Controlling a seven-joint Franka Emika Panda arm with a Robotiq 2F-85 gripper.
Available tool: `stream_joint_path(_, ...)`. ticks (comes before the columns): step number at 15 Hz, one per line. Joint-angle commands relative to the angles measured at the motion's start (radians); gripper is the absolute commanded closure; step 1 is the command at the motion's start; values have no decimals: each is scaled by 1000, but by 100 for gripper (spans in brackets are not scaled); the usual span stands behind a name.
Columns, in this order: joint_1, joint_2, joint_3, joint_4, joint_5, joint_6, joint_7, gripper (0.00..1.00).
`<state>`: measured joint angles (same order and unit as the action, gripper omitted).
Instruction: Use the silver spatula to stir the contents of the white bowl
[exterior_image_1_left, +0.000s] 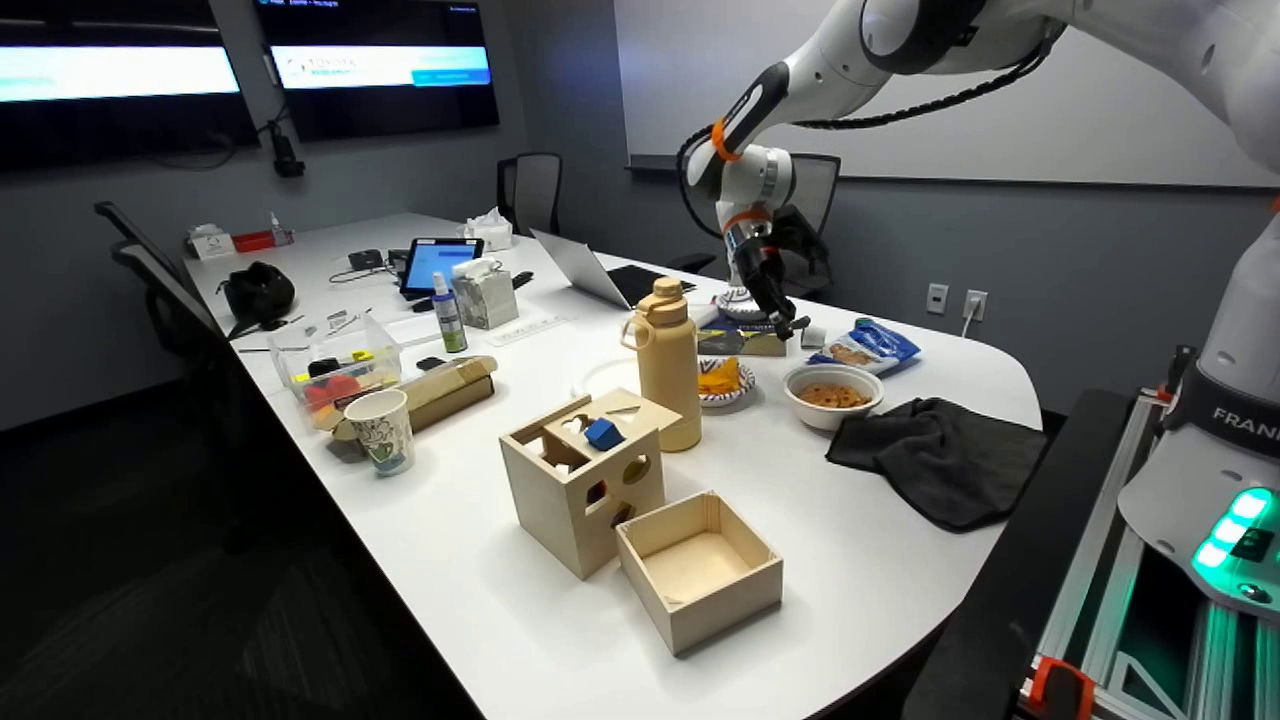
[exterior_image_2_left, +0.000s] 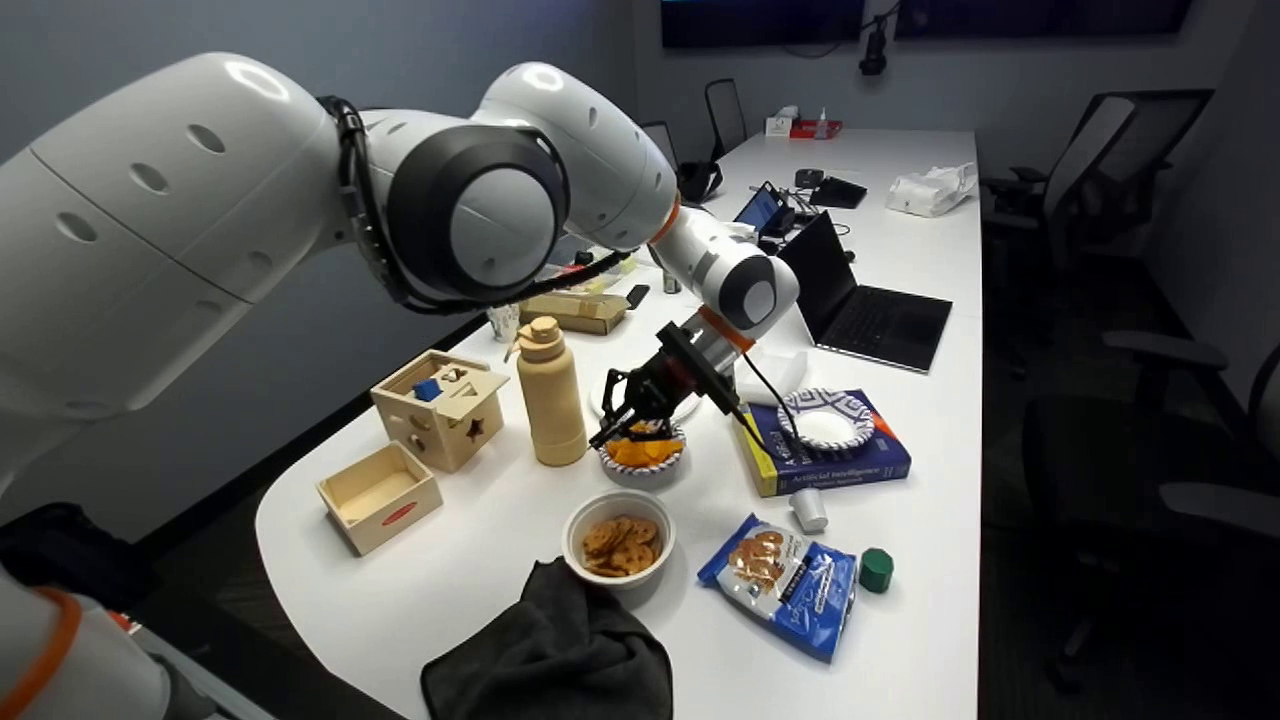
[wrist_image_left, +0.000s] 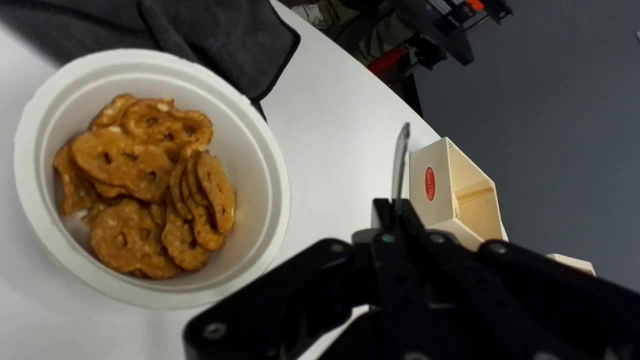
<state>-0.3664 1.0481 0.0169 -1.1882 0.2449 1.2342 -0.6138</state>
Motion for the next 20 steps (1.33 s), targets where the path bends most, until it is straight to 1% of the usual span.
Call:
stream_joint_path(1, 49, -24, -25, 10, -24, -66, 181, 99)
stream_joint_path(2, 57, -32, -30, 3, -27, -74, 228, 99)
stream_joint_path(6, 88, -133, -71, -95, -51, -130, 391, 99)
stream_joint_path(9, 93, -216, -110, -181, -72, -179, 474, 99)
stream_joint_path(11, 92, -241, -129, -218, -91, -210, 495, 99)
stream_joint_path(13, 92, -257, -138, -273, -107, -216, 492, 99)
stream_joint_path(16, 91, -260, -136, -362, -112, -200, 469, 99)
stream_joint_path(20, 90, -274, -146, -484, -97, -170, 482, 99)
